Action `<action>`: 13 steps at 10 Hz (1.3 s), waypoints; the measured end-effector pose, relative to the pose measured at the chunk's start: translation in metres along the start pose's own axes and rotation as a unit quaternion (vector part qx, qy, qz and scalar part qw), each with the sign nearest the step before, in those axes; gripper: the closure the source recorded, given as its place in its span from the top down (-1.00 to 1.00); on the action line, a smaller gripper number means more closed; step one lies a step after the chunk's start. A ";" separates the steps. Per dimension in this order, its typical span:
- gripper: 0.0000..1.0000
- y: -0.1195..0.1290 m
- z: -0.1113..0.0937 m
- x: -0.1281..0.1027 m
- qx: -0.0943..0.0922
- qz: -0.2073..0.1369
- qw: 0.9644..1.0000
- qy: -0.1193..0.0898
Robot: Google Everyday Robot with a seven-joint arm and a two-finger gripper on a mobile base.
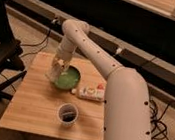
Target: Place the white sponge in the ceramic bowl
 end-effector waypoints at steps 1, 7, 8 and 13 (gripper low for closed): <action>-0.99 -0.001 -0.001 0.005 0.000 0.008 1.000 0.007; -0.03 0.030 -0.026 0.052 0.042 0.087 0.994 0.041; 0.16 0.035 -0.028 0.055 0.047 0.097 0.993 0.043; 0.41 0.046 -0.023 0.058 0.062 0.125 0.990 0.038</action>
